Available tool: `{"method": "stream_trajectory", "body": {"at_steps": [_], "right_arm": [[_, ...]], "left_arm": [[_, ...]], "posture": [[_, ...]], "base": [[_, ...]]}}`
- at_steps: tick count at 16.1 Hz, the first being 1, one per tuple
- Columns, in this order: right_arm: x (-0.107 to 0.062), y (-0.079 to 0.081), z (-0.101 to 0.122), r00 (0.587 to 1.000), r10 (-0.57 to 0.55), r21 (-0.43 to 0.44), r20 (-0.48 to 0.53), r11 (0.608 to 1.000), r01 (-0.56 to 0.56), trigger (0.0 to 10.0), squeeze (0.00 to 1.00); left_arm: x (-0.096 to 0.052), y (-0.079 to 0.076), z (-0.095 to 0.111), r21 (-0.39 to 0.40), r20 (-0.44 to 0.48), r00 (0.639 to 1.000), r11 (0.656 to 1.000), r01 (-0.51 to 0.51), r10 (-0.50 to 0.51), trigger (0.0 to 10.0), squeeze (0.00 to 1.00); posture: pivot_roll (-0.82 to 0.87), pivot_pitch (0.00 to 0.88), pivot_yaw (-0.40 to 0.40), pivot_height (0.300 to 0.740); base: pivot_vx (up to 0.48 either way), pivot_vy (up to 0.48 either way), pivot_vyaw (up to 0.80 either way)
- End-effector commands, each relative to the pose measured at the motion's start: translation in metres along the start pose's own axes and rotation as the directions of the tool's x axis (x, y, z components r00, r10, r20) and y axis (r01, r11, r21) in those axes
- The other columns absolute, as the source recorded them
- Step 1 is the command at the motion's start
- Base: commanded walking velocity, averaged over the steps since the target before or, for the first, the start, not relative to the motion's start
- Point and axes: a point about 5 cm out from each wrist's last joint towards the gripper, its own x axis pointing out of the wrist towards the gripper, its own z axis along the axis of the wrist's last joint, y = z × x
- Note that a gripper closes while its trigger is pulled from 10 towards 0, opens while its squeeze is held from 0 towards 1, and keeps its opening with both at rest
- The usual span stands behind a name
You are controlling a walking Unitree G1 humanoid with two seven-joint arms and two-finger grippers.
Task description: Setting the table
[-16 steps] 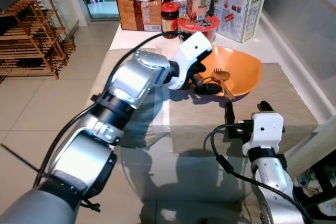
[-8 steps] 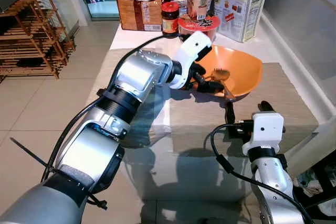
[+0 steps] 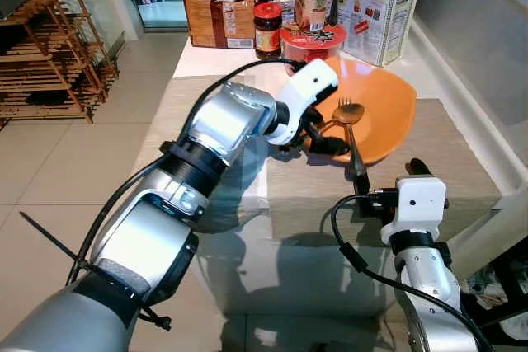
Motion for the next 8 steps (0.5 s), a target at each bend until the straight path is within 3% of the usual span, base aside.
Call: {"method": "stream_trajectory", "body": {"at_steps": [1, 2, 3, 8], "right_arm": [[0.001, 0.0024, -0.0026, 1.0, 0.009, -0.005, -0.013, 1.0, -0.009, 10.0, 0.0], [0.0009, 0.0025, -0.0026, 1.0, 0.008, -0.005, -0.013, 1.0, -0.008, 10.0, 0.0], [0.0006, 0.0025, -0.0027, 1.0, 0.007, -0.006, -0.013, 1.0, -0.007, 10.0, 0.0], [-0.0004, 0.0014, -0.0024, 1.0, 0.009, -0.01, -0.013, 1.0, -0.009, 10.0, 0.0]], "left_arm": [[-0.0011, 0.0012, 0.0041, 0.026, -0.017, 1.0, 1.0, -0.011, 0.012, 10.0, 0.0], [0.0001, 0.0003, 0.0049, 0.017, -0.014, 1.0, 1.0, -0.006, 0.006, 1.5, 0.0], [0.0006, 0.0006, 0.0059, 0.002, -0.009, 1.0, 1.0, -0.007, 0.007, 0.0, 0.0], [-0.0013, 0.0072, 0.0135, -0.063, 0.045, 0.997, 0.996, -0.059, 0.062, 0.0, 0.0]], "posture": [[-0.12, 0.0, 0.08, 0.74], [-0.12, 0.0, 0.08, 0.74], [-0.12, 0.0, 0.08, 0.74], [-0.13, 0.0, 0.075, 0.74]], "base": [[0.0, 0.0, 0.0], [0.0, 0.0, 0.0], [0.0, 0.0, 0.0], [0.0, 0.0, 0.0]]}}
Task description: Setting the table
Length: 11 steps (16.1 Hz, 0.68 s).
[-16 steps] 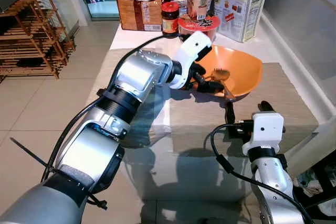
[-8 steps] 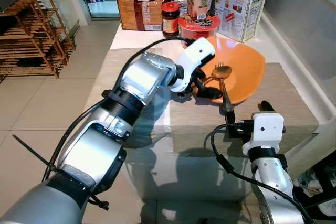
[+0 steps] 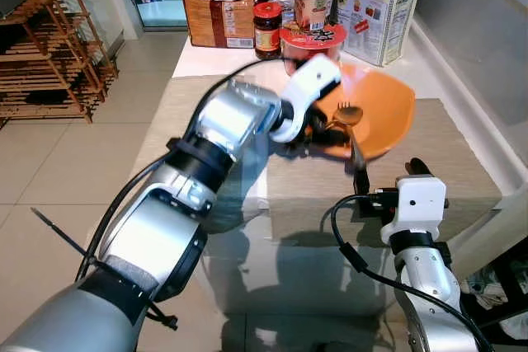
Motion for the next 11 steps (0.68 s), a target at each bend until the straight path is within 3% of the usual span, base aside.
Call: {"method": "stream_trajectory", "body": {"at_steps": [1, 4, 9, 11], "right_arm": [[-0.0006, 0.0012, -0.0026, 1.0, 0.008, -0.01, -0.015, 1.0, -0.008, 10.0, 0.0], [-0.0005, 0.001, -0.0026, 1.0, 0.007, -0.01, -0.016, 1.0, -0.007, 10.0, 0.0], [-0.0008, 0.0023, -0.003, 1.0, 0.013, -0.007, -0.019, 1.0, -0.013, 10.0, 0.0], [-0.0008, 0.0025, -0.003, 1.0, 0.012, -0.006, -0.018, 1.0, -0.012, 10.0, 0.0]], "left_arm": [[-0.0021, 0.0049, 0.0051, -0.015, 0.021, 0.999, 0.999, -0.039, 0.039, 0.0, 0.0], [-0.0036, 0.0064, 0.0084, -0.001, 0.043, 0.998, 0.999, -0.054, 0.054, 0.0, 0.0], [-0.0008, 0.0009, 0.0015, 0.04, 0.001, 1.0, 0.999, -0.016, 0.016, 0.0, 0.0], [-0.0008, 0.0015, 0.002, 0.061, 0.0, 0.999, 0.998, -0.035, 0.035, 10.0, 0.0]], "posture": [[-0.13, 0.0, 0.076, 0.74], [-0.13, 0.0, 0.073, 0.74], [-0.12, 0.0, 0.071, 0.74], [-0.12, 0.0, 0.071, 0.74]], "base": [[0.0, 0.0, 0.0], [0.0, 0.0, 0.0], [0.0, 0.0, 0.0], [0.0, 0.0, 0.0]]}}
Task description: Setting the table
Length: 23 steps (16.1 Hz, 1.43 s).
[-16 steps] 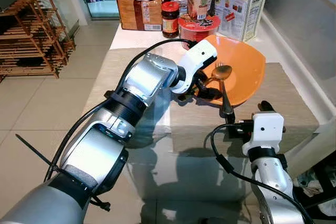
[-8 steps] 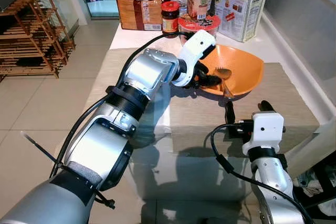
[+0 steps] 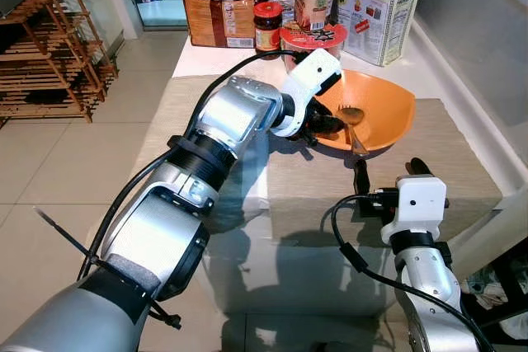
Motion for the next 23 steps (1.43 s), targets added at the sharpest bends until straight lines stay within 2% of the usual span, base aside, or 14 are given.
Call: {"method": "stream_trajectory", "body": {"at_steps": [1, 2, 6, 18, 20, 21, 23], "right_arm": [[-0.0008, 0.0028, -0.0031, 1.0, 0.011, -0.004, -0.019, 1.0, -0.011, 10.0, 0.0], [-0.001, 0.0028, -0.0032, 1.0, 0.011, -0.003, -0.019, 1.0, -0.011, 10.0, 0.0], [-0.0005, 0.0025, -0.0026, 1.0, 0.012, -0.004, -0.018, 1.0, -0.013, 10.0, 0.0], [-0.0011, 0.0027, -0.0029, 1.0, 0.014, -0.004, -0.021, 1.0, -0.014, 10.0, 0.0], [-0.0016, 0.0028, -0.0033, 1.0, 0.014, -0.004, -0.023, 1.0, -0.014, 10.0, 0.0], [-0.0016, 0.0027, -0.0032, 1.0, 0.015, -0.007, -0.023, 1.0, -0.016, 10.0, 0.0], [-0.0015, 0.0024, -0.0034, 1.0, 0.015, -0.009, -0.025, 1.0, -0.015, 10.0, 0.0]], "left_arm": [[-0.0023, 0.0022, 0.0012, 0.047, -0.003, 1.0, 0.998, -0.028, 0.029, 10.0, 0.0], [-0.0024, 0.0035, 0.0004, 0.063, -0.001, 0.999, 0.997, -0.039, 0.039, 10.0, 1.0], [-0.0039, 0.0044, 0.0024, 0.083, 0.018, 0.999, 0.995, -0.047, 0.046, 10.0, 1.0], [-0.0018, 0.0035, -0.001, 0.108, -0.014, 1.0, 0.994, -0.026, 0.027, 10.0, 1.0], [0.0001, 0.0006, -0.0014, 0.111, -0.026, 1.0, 0.994, -0.004, 0.007, 10.0, 0.98], [0.0013, -0.0006, -0.0012, 0.089, -0.032, 0.999, 0.996, 0.008, -0.005, 10.0, 0.0], [0.0037, -0.0017, -0.0008, 0.044, -0.037, 0.999, 0.999, 0.02, -0.018, 10.0, 0.0]], "posture": [[-0.12, 0.0, 0.071, 0.74], [-0.12, 0.0, 0.071, 0.74], [-0.12, 0.0, 0.066, 0.74], [-0.12, 0.0, 0.069, 0.74], [-0.12, 0.0, 0.069, 0.74], [-0.12, 0.0, 0.069, 0.74], [-0.12, 0.0, 0.067, 0.74]], "base": [[0.0, 0.0, 0.0], [0.0, 0.0, 0.0], [0.0, 0.0, 0.0], [0.0, 0.0, 0.0], [0.0, 0.0, 0.0], [0.0, 0.0, 0.0], [0.0, 0.0, 0.0]]}}
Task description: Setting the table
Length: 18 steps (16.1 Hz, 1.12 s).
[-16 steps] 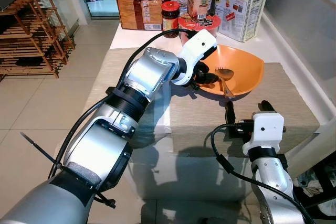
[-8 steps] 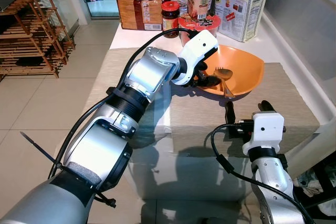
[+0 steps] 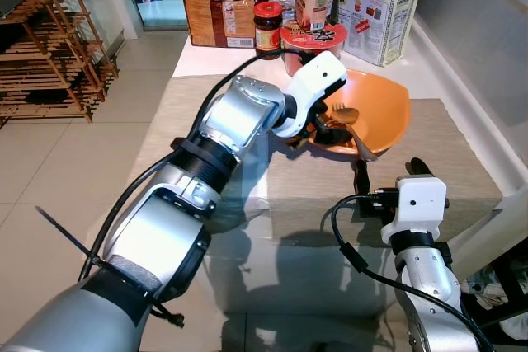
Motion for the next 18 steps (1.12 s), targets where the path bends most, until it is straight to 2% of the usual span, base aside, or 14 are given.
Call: {"method": "stream_trajectory", "body": {"at_steps": [1, 6, 7, 10, 12, 13, 14, 15, 16, 17, 18], "right_arm": [[-0.001, 0.003, -0.003, 1.0, 0.014, -0.008, -0.024, 1.0, -0.014, 10.0, 0.0], [0.001, 0.003, -0.002, 1.0, 0.013, -0.009, -0.022, 1.0, -0.013, 10.0, 0.0], [0.001, 0.003, -0.002, 1.0, 0.011, -0.009, -0.023, 1.0, -0.012, 10.0, 0.0], [0.0, 0.002, -0.003, 1.0, 0.011, -0.011, -0.026, 1.0, -0.011, 10.0, 0.0], [0.0, 0.002, -0.003, 1.0, 0.01, -0.012, -0.026, 1.0, -0.01, 10.0, 0.0], [0.0, 0.002, -0.003, 1.0, 0.009, -0.012, -0.026, 1.0, -0.009, 10.0, 0.0], [0.0, 0.001, -0.002, 1.0, 0.004, -0.011, -0.023, 1.0, -0.004, 10.0, 0.0], [-0.001, 0.001, -0.002, 1.0, -0.001, -0.01, -0.021, 1.0, 0.0, 10.0, 0.0], [-0.001, 0.0, -0.002, 1.0, -0.002, -0.01, -0.021, 1.0, 0.002, 10.0, 0.0], [-0.002, 0.0, -0.003, 1.0, -0.003, -0.009, -0.023, 1.0, 0.003, 10.0, 0.0], [-0.002, 0.0, -0.003, 1.0, -0.002, -0.01, -0.024, 1.0, 0.001, 10.0, 0.0]], "left_arm": [[0.001, 0.0, 0.004, -0.002, -0.013, 1.0, 1.0, 0.004, -0.004, 10.0, 0.0], [0.005, -0.001, 0.01, -0.026, -0.005, 1.0, 1.0, -0.004, 0.004, 10.0, 0.0], [0.005, -0.001, 0.009, -0.055, -0.007, 1.0, 0.998, -0.003, 0.003, 0.0, 0.0], [0.005, 0.002, 0.009, -0.098, 0.002, 1.0, 0.995, -0.006, 0.006, 0.0, 0.0], [0.004, 0.003, 0.01, -0.092, 0.015, 1.0, 0.996, -0.012, 0.013, 0.0, 0.0], [0.002, 0.005, 0.014, -0.065, 0.045, 0.999, 0.998, -0.025, 0.028, 0.0, 0.0], [-0.003, 0.006, 0.023, -0.007, 0.123, 0.991, 0.999, -0.053, 0.053, 0.0, 0.0], [-0.008, 0.008, 0.031, 0.035, 0.209, 0.974, 0.995, -0.091, 0.082, 10.0, 0.0], [-0.011, 0.008, 0.034, 0.048, 0.246, 0.965, 0.993, -0.109, 0.094, 10.0, 0.0], [-0.017, 0.009, 0.039, 0.047, 0.325, 0.936, 0.986, -0.157, 0.134, 10.0, 0.0], [-0.022, 0.009, 0.041, 0.038, 0.361, 0.92, 0.983, -0.181, 0.156, 10.0, 0.0]], "posture": [[-0.11, 0.003, 0.064, 0.74], [-0.11, 0.0, 0.064, 0.74], [-0.12, 0.004, 0.065, 0.74], [-0.12, 0.004, 0.063, 0.74], [-0.12, 0.004, 0.063, 0.74], [-0.12, 0.004, 0.065, 0.74], [-0.12, 0.004, 0.067, 0.74], [-0.12, 0.003, 0.065, 0.74], [-0.12, 0.003, 0.065, 0.74], [-0.11, 0.004, 0.056, 0.74], [-0.11, 0.004, 0.056, 0.74]], "base": [[0.0, 0.0, 0.0], [0.0, 0.0, 0.0], [0.0, 0.0, 0.0], [0.0, 0.0, 0.0], [0.0, 0.0, 0.0], [0.0, 0.0, 0.0], [0.0, 0.0, 0.0], [0.0, 0.0, 0.0], [0.0, 0.0, 0.0], [0.0, 0.0, 0.0], [0.0, 0.0, 0.0]]}}
